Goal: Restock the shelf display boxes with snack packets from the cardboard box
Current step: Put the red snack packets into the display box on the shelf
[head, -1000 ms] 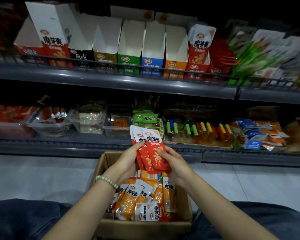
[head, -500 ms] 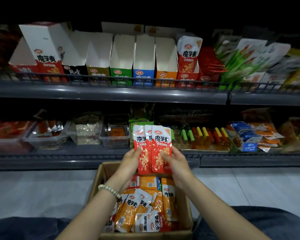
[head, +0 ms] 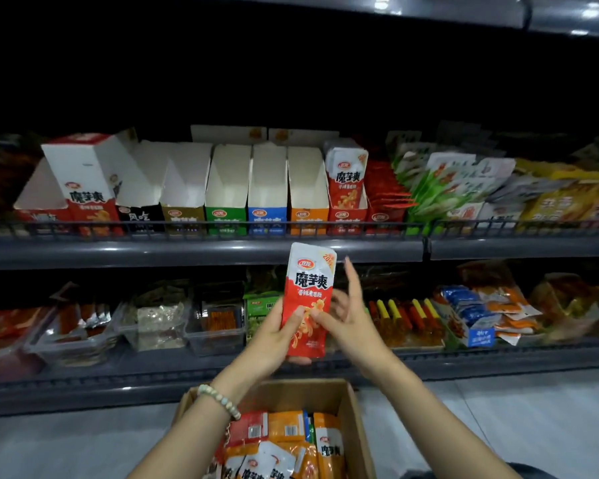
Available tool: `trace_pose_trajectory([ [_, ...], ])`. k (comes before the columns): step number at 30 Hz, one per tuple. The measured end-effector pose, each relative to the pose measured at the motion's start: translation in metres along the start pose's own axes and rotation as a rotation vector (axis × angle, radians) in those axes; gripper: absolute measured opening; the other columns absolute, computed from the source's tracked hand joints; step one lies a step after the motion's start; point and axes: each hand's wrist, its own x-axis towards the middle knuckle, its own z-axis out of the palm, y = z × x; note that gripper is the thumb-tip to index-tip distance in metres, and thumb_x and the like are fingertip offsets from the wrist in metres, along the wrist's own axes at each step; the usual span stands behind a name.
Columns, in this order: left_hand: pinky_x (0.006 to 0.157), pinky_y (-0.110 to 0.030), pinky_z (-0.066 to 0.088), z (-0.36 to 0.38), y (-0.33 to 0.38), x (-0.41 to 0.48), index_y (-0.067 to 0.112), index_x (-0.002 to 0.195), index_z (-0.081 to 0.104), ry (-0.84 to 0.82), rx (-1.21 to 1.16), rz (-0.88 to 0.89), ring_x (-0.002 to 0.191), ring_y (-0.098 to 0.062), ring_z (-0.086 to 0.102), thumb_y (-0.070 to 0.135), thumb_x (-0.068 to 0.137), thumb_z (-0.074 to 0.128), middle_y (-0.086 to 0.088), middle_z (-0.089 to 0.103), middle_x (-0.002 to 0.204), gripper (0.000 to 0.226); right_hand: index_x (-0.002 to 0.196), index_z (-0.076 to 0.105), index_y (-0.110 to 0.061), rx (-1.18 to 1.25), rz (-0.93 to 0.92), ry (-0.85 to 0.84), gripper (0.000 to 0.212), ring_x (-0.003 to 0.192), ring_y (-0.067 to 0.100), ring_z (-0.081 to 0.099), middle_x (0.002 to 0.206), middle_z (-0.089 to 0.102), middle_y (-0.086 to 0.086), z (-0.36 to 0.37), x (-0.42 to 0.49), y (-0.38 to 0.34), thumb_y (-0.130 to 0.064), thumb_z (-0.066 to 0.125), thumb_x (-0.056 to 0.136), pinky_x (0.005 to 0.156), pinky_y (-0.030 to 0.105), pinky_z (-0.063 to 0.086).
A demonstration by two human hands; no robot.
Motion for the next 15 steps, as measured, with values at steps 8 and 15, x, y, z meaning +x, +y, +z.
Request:
trace_pose_trajectory([
  [8, 0.070, -0.034, 0.059, -0.013, 0.072, 0.031, 0.047, 0.139, 0.020, -0.185, 0.140, 0.138, 0.113, -0.015, 0.058, 0.046, 0.088, 0.044, 0.011, 0.048, 0.131, 0.056, 0.142, 0.015, -0.052, -0.143, -0.165, -0.206, 0.097, 0.114, 0.012, 0.060, 0.140, 0.038, -0.014, -0.050, 0.053, -0.087, 0.000, 0.070, 0.081, 0.082, 0.028, 0.056],
  [15, 0.063, -0.022, 0.053, -0.006, 0.102, 0.073, 0.045, 0.140, 0.014, -0.161, 0.227, 0.199, 0.110, -0.012, 0.058, 0.049, 0.091, 0.041, 0.014, 0.047, 0.127, 0.056, 0.141, 0.025, -0.034, -0.196, -0.214, -0.205, 0.087, 0.109, 0.021, 0.064, 0.130, 0.050, -0.002, -0.076, 0.088, -0.115, 0.005, 0.070, 0.078, 0.081, 0.040, 0.058],
])
